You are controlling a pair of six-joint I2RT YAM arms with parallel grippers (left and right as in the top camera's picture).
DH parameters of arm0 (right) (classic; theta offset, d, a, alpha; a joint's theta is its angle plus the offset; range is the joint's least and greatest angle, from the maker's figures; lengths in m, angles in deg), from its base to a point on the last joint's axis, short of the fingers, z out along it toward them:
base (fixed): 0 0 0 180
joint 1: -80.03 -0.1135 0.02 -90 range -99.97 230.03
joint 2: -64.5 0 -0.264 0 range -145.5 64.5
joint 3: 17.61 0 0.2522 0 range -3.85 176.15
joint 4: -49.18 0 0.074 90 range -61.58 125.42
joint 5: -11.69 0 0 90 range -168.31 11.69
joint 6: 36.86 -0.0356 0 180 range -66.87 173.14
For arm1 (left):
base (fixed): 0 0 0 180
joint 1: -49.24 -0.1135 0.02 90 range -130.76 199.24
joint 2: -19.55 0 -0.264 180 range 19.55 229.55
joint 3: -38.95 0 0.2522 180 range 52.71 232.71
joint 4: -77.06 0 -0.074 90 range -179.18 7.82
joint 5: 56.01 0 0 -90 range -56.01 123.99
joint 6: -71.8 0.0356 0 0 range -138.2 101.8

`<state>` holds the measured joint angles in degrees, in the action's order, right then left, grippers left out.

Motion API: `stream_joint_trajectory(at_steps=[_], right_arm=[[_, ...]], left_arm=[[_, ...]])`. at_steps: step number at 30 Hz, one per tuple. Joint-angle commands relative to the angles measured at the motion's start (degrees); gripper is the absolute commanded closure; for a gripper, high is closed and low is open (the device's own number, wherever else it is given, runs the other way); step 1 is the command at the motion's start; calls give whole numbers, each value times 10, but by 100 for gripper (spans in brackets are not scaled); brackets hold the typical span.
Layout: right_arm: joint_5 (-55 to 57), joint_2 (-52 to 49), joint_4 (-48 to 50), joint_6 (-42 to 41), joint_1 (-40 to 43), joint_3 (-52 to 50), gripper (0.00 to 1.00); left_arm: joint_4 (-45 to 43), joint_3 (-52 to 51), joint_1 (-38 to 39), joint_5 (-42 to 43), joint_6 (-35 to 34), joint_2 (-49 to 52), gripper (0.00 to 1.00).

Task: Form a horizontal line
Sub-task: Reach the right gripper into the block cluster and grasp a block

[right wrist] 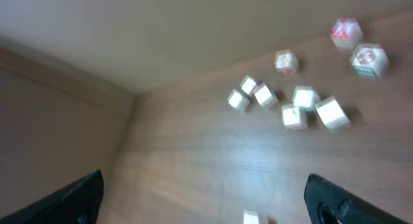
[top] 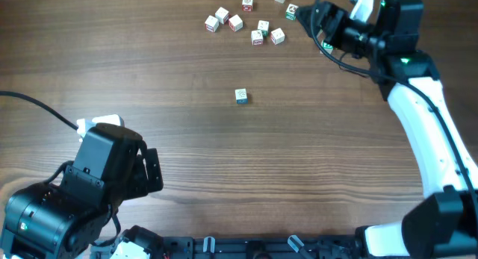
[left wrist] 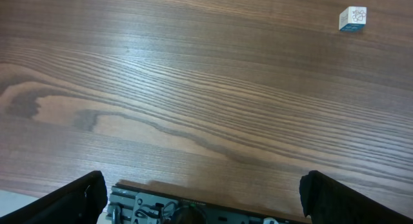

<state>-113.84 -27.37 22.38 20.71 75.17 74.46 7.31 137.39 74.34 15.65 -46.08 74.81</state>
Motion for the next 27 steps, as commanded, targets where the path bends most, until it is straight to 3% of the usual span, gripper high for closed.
stream_joint_trajectory(at_steps=[1, 5, 10, 13, 21, 27], right_arm=[[66, -60, 28, -51, -47, 27, 1], [191, -162, -16, -28, -114, 124, 1], [270, -303, -42, 12, -156, 224, 1], [321, -351, -19, 14, -159, 228, 1], [319, -447, 76, 3, -160, 228, 1], [317, -481, 127, -7, -165, 228, 12]], left_arm=[[0, -2, 0, -2, 5, -1, 0], [0, -2, 0, -2, 5, -1, 0], [0, -2, 0, -2, 5, -1, 0], [0, -2, 0, -2, 5, -1, 0], [0, -2, 0, -2, 5, -1, 0], [0, -2, 0, -2, 5, -1, 0]])
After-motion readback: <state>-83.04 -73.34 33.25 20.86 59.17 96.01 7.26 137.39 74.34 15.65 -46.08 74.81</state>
